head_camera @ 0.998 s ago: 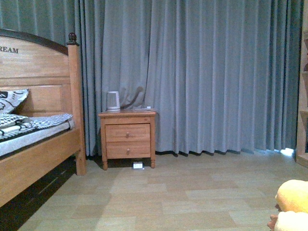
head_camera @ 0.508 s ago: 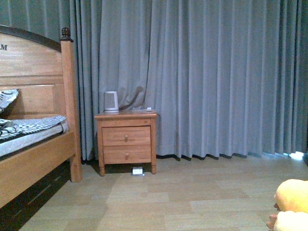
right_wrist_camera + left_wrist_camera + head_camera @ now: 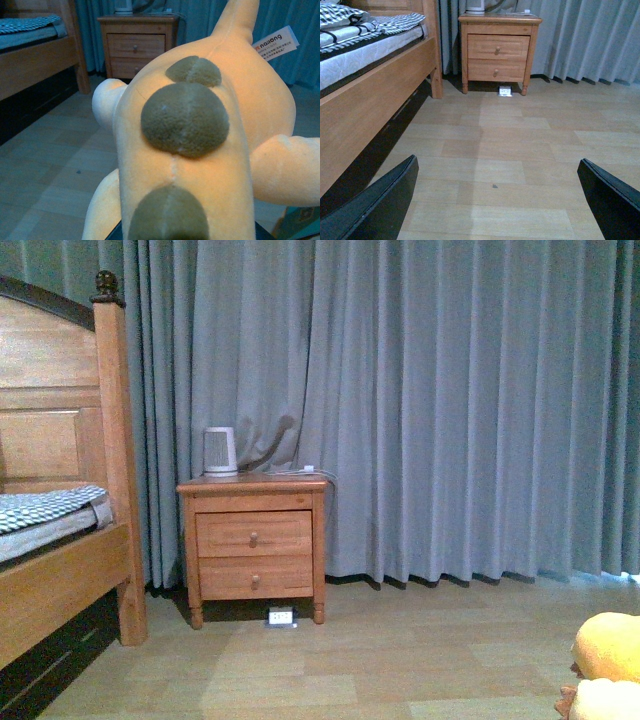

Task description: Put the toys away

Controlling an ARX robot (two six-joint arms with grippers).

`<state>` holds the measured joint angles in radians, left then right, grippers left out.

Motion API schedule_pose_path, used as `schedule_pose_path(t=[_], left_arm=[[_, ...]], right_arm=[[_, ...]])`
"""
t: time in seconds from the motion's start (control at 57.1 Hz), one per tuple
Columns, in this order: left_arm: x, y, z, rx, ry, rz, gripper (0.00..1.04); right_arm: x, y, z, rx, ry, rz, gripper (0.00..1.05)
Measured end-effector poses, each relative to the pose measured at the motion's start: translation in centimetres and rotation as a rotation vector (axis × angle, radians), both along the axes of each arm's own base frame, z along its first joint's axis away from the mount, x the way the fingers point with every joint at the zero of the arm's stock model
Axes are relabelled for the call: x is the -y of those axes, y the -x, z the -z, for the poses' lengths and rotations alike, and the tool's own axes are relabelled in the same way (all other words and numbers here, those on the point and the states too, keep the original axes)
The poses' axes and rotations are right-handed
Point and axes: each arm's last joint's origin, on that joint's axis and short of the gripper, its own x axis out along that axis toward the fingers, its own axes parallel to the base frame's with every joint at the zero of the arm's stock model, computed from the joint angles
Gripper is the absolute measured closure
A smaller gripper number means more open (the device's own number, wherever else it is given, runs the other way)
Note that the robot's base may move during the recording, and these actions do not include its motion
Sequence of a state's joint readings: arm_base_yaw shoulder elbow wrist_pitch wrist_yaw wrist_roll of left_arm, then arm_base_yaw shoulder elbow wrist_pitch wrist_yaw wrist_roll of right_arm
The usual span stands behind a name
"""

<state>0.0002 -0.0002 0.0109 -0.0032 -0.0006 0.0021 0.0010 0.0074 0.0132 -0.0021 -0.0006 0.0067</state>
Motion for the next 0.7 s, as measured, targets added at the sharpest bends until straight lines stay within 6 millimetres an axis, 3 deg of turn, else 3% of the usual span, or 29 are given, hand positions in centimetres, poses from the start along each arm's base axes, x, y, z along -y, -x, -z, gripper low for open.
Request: schedule_pose_path(t=[0.7], left_arm=[[0.0,0.0,0.0,0.0,0.0,0.001,0.06]], right_arm=[[0.0,0.0,0.0,0.0,0.0,0.0,0.88]])
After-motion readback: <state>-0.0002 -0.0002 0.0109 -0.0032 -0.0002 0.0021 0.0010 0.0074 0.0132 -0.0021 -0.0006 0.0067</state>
